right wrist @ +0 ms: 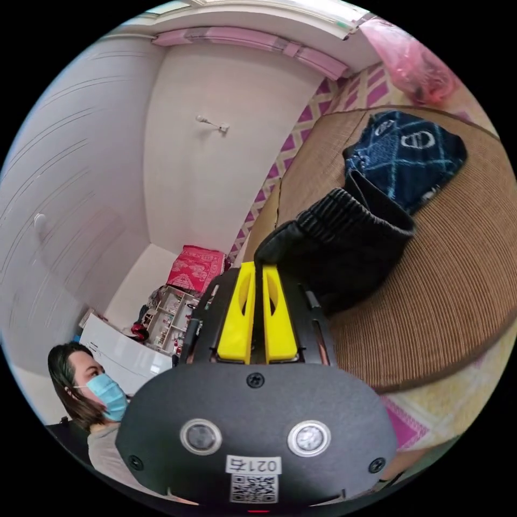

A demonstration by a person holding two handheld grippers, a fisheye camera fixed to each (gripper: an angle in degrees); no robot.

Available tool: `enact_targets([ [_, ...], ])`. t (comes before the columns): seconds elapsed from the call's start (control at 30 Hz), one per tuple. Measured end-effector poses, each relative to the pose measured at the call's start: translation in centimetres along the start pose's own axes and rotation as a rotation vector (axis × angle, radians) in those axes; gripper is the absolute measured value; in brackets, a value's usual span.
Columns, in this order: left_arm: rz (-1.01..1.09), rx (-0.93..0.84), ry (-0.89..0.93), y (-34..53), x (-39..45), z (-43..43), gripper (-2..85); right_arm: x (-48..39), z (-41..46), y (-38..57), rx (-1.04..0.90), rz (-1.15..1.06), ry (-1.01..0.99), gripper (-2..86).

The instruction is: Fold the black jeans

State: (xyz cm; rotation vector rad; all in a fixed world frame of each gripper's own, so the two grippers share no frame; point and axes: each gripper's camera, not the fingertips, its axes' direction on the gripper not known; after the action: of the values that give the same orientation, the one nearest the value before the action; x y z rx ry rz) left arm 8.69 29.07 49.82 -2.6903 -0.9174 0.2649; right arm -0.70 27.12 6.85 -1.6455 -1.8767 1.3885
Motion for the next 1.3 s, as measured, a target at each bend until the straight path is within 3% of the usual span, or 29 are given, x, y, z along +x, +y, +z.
enact_targets([
  [0.1, -0.006, -0.017, -0.096, -5.9, 2.0, 4.6, -0.9, -0.2, 6.1, -6.1, -0.032, -0.001, 0.058, 0.6],
  [0.17, -0.031, 0.007, -0.255, -10.1, 2.8, 8.1, -0.9, 1.3, 11.4, -10.4, -0.048, 0.025, 0.137, 0.7],
  [0.3, -0.111, 0.001, -0.199, -13.3, 1.7, 13.7, -0.9, 6.1, 19.1, -14.9, -0.096, 0.106, 0.269, 0.9],
  [0.37, -0.017, 0.009, -0.100, -13.0, 2.9, 16.1, -0.7, 9.5, 23.1, -15.5, -0.134, 0.165, 0.277, 1.2],
  [0.5, 0.311, -0.118, -0.120, -10.6, 7.0, 18.5, 0.5, 9.1, 24.6, -14.9, -0.149, 0.090, 0.242, 4.1],
  [0.6, 0.570, -0.204, -0.108, -8.3, 9.6, 20.4, 5.0, 5.2, 24.4, -13.5, -0.159, -0.046, 0.215, 7.4],
  [0.7, 0.763, -0.300, -0.199, -6.8, 11.8, 24.2, 6.8, -1.7, 27.1, -11.1, -0.218, -0.368, 0.151, 5.9],
  [0.87, 0.980, -0.408, -0.328, -5.5, 13.8, 29.2, 7.8, -10.6, 41.9, -4.4, -0.637, -1.025, 0.496, 9.1],
  [0.97, 0.959, -0.447, -0.243, -5.7, 13.9, 29.7, 2.3, -11.2, 47.3, -3.7, -0.735, -1.140, 0.566, 10.8],
  [1.13, 0.979, -0.441, -0.273, -5.1, 15.0, 29.4, -0.6, -10.6, 53.0, -5.7, -0.792, -1.138, 0.637, 9.7],
  [1.23, 1.039, -0.396, -0.288, -4.7, 16.8, 27.5, -0.9, -9.9, 54.8, -6.2, -0.933, -1.080, 0.593, 4.9],
  [1.3, 1.070, -0.372, -0.276, -4.8, 18.1, 26.1, -0.9, -11.0, 54.1, -6.2, -0.908, -1.100, 0.558, 3.7],
])
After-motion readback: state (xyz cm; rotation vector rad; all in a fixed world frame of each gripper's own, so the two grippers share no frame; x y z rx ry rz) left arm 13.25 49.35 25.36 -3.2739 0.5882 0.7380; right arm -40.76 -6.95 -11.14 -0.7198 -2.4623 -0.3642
